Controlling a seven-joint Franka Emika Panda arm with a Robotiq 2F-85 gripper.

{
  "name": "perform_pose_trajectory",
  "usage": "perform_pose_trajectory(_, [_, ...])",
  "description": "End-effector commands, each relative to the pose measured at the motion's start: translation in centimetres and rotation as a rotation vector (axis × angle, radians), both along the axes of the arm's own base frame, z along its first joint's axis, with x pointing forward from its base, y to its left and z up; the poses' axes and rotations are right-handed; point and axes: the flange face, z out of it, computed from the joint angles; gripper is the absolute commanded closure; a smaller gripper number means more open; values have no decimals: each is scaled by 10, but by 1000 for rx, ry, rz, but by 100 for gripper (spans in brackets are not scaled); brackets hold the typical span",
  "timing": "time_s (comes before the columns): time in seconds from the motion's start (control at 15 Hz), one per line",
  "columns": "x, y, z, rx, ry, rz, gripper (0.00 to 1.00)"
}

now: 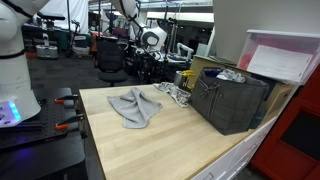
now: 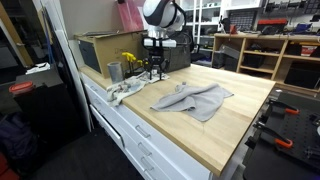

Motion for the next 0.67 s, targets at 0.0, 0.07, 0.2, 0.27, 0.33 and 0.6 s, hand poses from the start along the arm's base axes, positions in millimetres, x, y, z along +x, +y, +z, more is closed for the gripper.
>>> perform_pose_trajectory(0.0, [-18, -53, -20, -107, 25, -38, 19])
perform_pose_trajectory(0.07, [-25, -73, -29, -136, 37, -38, 11])
perform_pose_trajectory(0.2, [-43, -114, -48, -188, 61, -51, 0])
perform_pose_trajectory(0.27, [-50, -133, -57, -205, 74, -56, 0])
perform_pose_trajectory(0.33, [-58, -153, -67, -215, 90, -70, 0])
perform_pose_trajectory(0.6, [-81, -219, -90, -198, 105, -68, 0])
